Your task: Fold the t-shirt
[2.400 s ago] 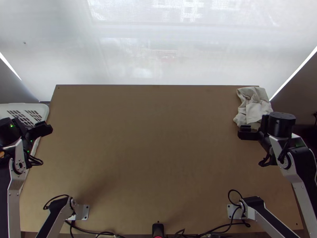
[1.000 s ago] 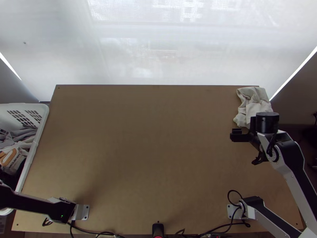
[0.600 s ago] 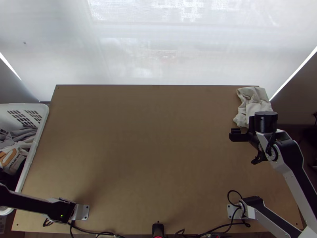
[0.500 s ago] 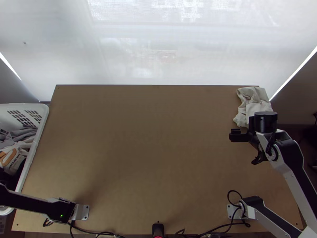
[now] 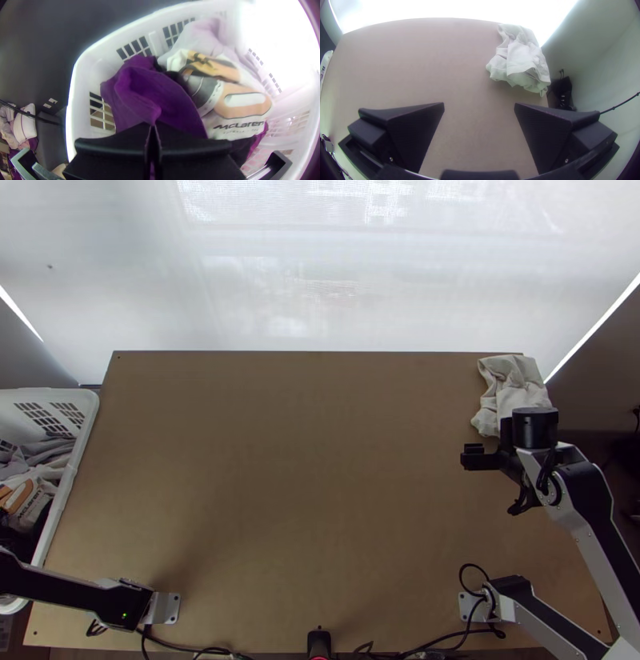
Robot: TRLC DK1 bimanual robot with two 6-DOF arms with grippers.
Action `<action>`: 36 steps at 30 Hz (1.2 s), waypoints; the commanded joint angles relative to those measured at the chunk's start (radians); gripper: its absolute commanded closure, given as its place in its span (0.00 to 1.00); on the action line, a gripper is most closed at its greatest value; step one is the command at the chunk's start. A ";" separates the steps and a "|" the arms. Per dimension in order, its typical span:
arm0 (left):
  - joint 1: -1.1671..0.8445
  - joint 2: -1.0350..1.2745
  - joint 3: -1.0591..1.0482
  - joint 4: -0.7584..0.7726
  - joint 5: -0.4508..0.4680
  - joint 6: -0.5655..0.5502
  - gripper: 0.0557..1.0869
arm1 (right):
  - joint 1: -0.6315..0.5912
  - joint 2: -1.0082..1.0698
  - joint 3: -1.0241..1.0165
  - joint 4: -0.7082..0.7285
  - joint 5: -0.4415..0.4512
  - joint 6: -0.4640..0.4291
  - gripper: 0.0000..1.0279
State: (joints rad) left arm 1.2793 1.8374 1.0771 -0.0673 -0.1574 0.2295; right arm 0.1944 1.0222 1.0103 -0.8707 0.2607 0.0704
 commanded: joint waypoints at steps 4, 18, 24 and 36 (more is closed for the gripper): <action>-0.127 -0.342 0.083 -0.120 0.091 -0.042 0.97 | -0.003 -0.011 -0.024 -0.007 -0.012 0.012 0.05; -0.371 -0.649 0.497 -0.127 0.131 -0.217 0.97 | -0.001 -0.045 -0.035 -0.014 -0.018 0.014 0.05; -0.540 -0.667 0.705 -0.123 0.165 -0.283 0.97 | 0.000 -0.059 -0.041 -0.022 -0.020 0.016 0.05; -0.994 -0.601 0.899 0.055 0.105 -0.260 0.97 | -0.015 -0.102 -0.035 -0.083 -0.020 0.016 0.05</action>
State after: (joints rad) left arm 0.5140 1.2015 1.8812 -0.1143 -0.0105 -0.0525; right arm 0.1894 0.9466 0.9714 -0.9257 0.2413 0.0856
